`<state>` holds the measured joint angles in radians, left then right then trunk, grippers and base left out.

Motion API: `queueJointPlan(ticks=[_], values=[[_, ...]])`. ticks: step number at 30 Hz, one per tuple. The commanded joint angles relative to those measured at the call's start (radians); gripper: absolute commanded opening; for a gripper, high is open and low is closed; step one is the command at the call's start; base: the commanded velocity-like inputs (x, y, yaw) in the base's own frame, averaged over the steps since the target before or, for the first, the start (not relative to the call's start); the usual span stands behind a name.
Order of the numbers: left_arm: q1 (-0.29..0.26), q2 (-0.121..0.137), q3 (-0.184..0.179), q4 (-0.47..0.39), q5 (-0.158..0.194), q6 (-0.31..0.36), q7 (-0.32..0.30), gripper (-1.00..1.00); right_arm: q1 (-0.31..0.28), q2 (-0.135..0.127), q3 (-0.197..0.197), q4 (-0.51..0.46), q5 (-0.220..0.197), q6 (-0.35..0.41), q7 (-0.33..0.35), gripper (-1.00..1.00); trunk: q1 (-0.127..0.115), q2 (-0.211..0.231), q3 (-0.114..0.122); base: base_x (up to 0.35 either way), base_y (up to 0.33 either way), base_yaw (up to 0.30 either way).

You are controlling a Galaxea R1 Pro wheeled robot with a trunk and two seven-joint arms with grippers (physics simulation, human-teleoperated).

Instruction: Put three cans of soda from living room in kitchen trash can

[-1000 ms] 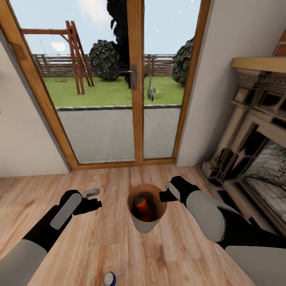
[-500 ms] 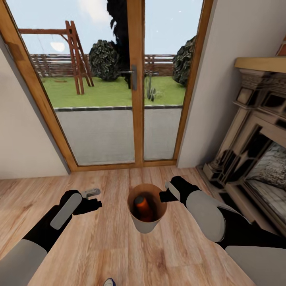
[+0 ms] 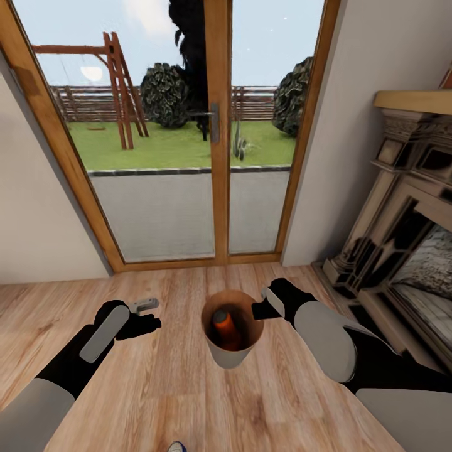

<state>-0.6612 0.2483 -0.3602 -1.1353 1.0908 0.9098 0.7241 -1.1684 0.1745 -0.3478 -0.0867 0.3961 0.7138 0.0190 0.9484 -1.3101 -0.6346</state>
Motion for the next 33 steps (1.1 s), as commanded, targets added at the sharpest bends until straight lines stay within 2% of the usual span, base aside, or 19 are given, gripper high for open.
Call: queueJointPlan(ticks=[1,9,14,17,33], values=[[0.000,0.000,0.000,0.000,0.000,0.000,0.000,1.00,-0.001,0.000,-0.017,-0.001,-0.016,0.000,0.006,-1.00,0.000,0.000,0.000,0.131,0.003,0.000],[0.000,-0.001,-0.001,-0.001,-0.006,0.000,0.000,1.00,0.001,0.000,-0.017,-0.001,-0.016,0.000,0.006,-1.00,0.000,0.000,0.000,0.075,0.001,0.000],[0.000,-0.001,0.001,-0.001,-0.056,0.000,-0.001,1.00,0.004,0.000,-0.017,-0.001,-0.016,-0.001,0.008,-1.00,0.000,0.000,0.000,0.009,0.000,0.000],[0.000,-0.001,0.001,-0.001,-0.069,0.000,-0.002,1.00,0.008,0.000,-0.017,-0.002,-0.016,-0.002,0.008,-1.00,0.000,0.000,0.000,0.002,0.000,0.000],[0.000,-0.001,0.001,-0.001,-0.078,0.000,-0.002,1.00,0.010,-0.003,-0.017,-0.002,-0.016,-0.004,0.009,-1.00,0.000,0.000,0.000,0.000,0.000,0.000]])
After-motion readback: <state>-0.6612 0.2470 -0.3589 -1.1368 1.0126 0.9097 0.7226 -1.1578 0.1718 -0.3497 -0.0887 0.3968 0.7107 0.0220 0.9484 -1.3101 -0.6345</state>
